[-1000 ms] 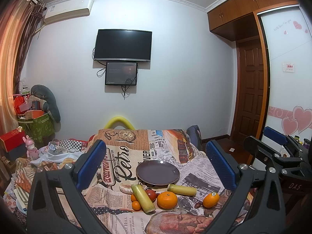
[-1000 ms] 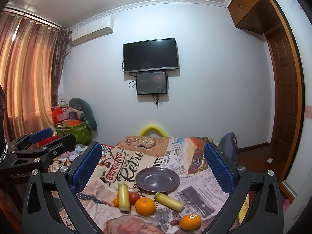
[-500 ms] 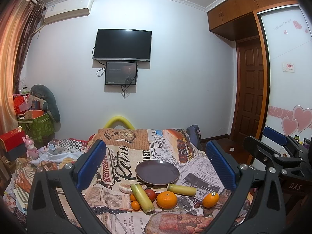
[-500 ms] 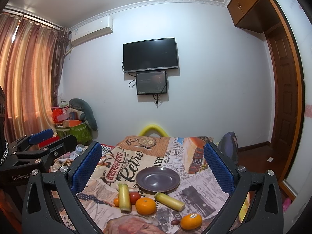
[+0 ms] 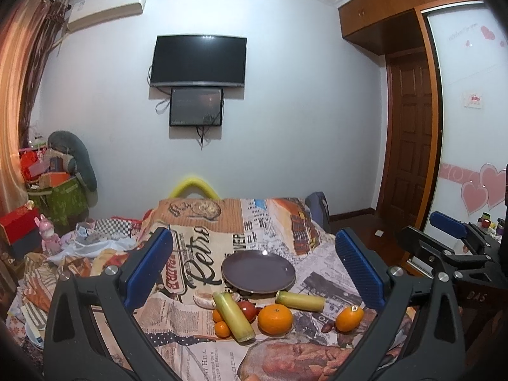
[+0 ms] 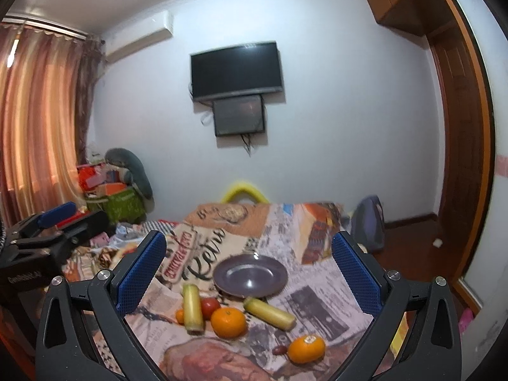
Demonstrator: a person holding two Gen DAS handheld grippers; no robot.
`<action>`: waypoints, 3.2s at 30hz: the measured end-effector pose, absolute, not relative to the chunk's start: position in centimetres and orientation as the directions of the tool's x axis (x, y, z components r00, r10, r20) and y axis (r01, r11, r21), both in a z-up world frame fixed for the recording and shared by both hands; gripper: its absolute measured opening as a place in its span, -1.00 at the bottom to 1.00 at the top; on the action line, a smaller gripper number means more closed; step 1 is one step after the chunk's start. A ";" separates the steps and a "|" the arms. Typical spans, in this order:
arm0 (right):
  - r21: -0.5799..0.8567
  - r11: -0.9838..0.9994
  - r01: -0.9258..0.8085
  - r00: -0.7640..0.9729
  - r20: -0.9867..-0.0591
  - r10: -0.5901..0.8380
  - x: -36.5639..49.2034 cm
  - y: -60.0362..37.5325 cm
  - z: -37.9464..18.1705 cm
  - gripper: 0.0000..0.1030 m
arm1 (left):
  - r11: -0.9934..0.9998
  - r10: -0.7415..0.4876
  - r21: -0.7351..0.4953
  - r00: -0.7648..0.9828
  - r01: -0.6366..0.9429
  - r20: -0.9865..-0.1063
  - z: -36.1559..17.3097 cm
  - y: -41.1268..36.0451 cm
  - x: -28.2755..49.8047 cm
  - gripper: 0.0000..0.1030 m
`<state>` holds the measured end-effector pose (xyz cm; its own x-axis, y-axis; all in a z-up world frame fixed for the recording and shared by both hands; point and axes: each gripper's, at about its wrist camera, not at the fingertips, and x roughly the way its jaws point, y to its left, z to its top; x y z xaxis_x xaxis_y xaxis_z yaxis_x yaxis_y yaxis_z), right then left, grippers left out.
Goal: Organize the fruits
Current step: 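Grasp the yellow-green cucumber with the left tool while the right tool grasps the Dole orange, then carry the cucumber with the left tool while the right tool carries the orange over the plate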
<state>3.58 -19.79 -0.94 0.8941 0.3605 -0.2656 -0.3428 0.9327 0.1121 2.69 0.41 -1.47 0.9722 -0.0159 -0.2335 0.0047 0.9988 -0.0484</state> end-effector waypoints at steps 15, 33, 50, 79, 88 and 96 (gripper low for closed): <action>0.120 0.950 -0.287 0.786 -0.538 0.306 8.6 -22.2 -8.1 0.99 | 0.992 0.040 -0.085 0.870 -0.093 -0.492 -9.0 3.9 10.8 0.75; 0.161 0.943 -0.291 0.582 -0.752 0.308 12.4 -23.5 -16.8 0.59 | 0.990 -0.055 -0.125 0.641 -0.065 -0.765 -19.1 4.3 17.2 0.16; 0.250 0.929 -0.275 0.498 -0.789 0.360 14.7 -23.9 -20.0 0.23 | 0.989 -0.058 -0.130 0.602 -0.077 -0.796 -21.9 4.0 21.6 -0.14; 0.219 0.915 -0.340 0.629 -0.670 0.394 15.7 -22.6 -13.2 0.20 | 0.988 -0.111 -0.152 0.709 0.006 -0.696 -15.6 2.8 18.5 -0.26; 0.177 0.901 -0.397 0.698 -0.579 0.421 17.0 -20.7 -9.4 0.20 | 0.992 -0.088 -0.129 0.780 0.009 -0.619 -11.6 3.5 18.9 -0.26; 0.140 0.892 -0.429 0.738 -0.515 0.436 18.7 -19.0 -7.1 0.20 | 0.992 -0.076 -0.130 0.808 -0.001 -0.585 -10.3 4.5 21.0 -0.26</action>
<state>18.65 -19.04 -7.08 0.7383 0.4359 -0.5146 -0.4290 0.8923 0.1403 20.95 4.53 -10.26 0.8078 -0.0759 -0.5846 -0.0008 0.9915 -0.1298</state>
